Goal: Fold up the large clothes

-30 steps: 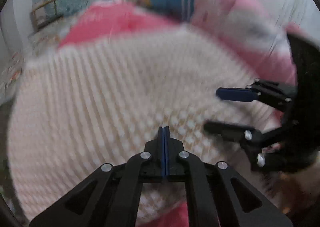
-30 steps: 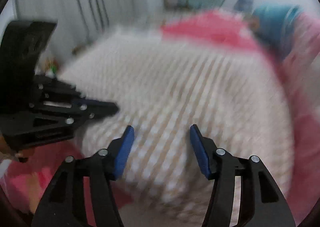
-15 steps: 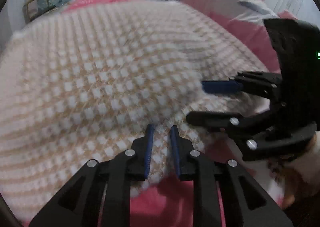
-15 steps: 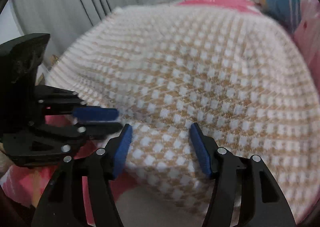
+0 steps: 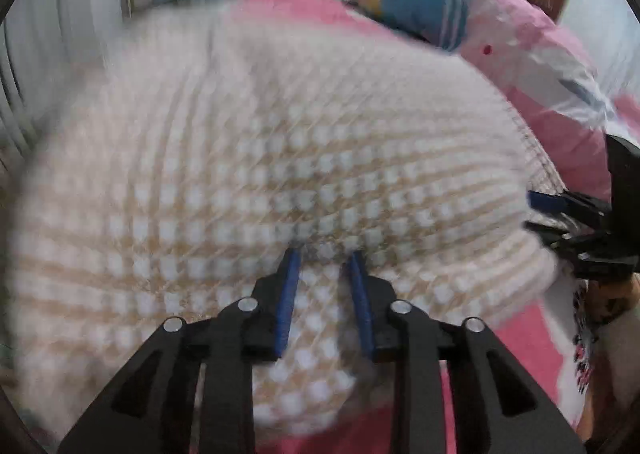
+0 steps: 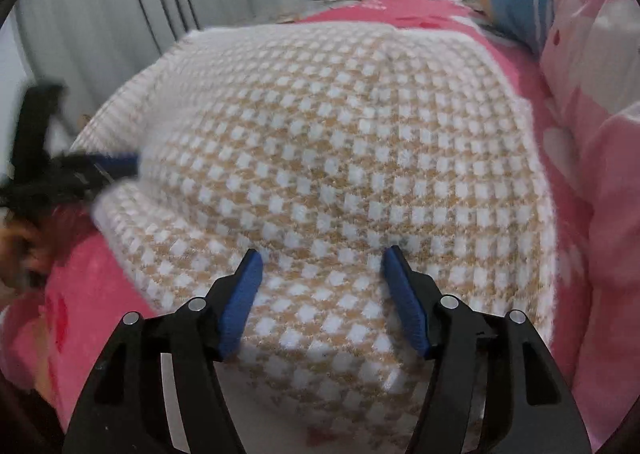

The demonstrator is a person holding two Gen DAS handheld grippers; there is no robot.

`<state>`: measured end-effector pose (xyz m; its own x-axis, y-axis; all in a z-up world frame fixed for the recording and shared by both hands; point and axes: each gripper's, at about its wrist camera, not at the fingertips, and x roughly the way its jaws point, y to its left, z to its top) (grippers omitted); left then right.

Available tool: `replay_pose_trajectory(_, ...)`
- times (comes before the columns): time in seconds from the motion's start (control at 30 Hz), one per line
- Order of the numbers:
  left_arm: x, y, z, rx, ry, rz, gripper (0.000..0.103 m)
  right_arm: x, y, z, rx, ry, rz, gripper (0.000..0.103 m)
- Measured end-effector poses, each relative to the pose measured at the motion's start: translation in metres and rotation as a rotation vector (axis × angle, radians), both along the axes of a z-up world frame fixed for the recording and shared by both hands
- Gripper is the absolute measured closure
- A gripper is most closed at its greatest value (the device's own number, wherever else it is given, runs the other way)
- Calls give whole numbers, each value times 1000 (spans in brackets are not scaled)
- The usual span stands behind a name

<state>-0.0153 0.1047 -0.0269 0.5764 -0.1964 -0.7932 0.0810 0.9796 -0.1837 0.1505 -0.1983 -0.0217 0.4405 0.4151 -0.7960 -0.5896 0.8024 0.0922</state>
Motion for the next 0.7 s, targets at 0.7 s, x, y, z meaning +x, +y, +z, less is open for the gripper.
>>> replay_pose_trajectory(0.7,136,-33,23,136,-7,-39,74,76,55,13,-32,-59,55,34)
